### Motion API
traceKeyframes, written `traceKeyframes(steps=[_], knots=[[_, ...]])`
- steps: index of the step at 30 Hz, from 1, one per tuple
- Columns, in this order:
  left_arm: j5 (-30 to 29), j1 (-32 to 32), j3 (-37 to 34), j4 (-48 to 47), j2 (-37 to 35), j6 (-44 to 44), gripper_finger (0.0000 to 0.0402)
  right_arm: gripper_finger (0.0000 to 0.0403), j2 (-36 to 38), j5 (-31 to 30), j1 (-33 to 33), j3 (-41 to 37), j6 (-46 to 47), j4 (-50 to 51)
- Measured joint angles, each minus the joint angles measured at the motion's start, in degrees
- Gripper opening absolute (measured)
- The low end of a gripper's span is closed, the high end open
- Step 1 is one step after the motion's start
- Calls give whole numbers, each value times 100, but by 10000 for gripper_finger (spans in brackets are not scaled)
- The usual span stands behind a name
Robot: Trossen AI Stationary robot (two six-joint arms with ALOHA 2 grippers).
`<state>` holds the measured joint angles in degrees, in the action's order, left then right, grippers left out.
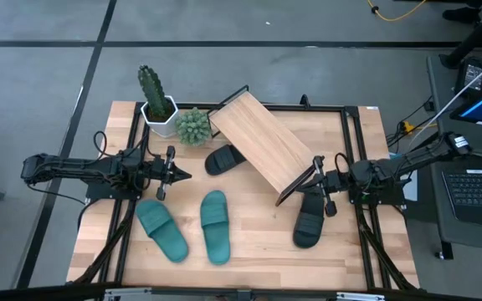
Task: Pick and place slides into the shelf
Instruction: Put the right green slides on the shelf
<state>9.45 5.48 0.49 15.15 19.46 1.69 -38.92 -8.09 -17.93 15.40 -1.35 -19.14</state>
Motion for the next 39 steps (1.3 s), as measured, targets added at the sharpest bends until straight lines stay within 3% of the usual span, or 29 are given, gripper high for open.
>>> traceKeyframes(steps=[11,19,32,39], knots=[[330,-72,219,-177,28,-423,1,17,-50,2,0,0,226,-83],[-592,-334,946,-1070,563,-262,0,9,-50,10,0,0,-63,-78],[-1055,-796,1658,-1393,1881,-258,0,18,-48,8,0,0,-67,-70],[-1116,-1387,2004,-1484,2368,-267,0,19,-48,8,0,0,-69,-70]])
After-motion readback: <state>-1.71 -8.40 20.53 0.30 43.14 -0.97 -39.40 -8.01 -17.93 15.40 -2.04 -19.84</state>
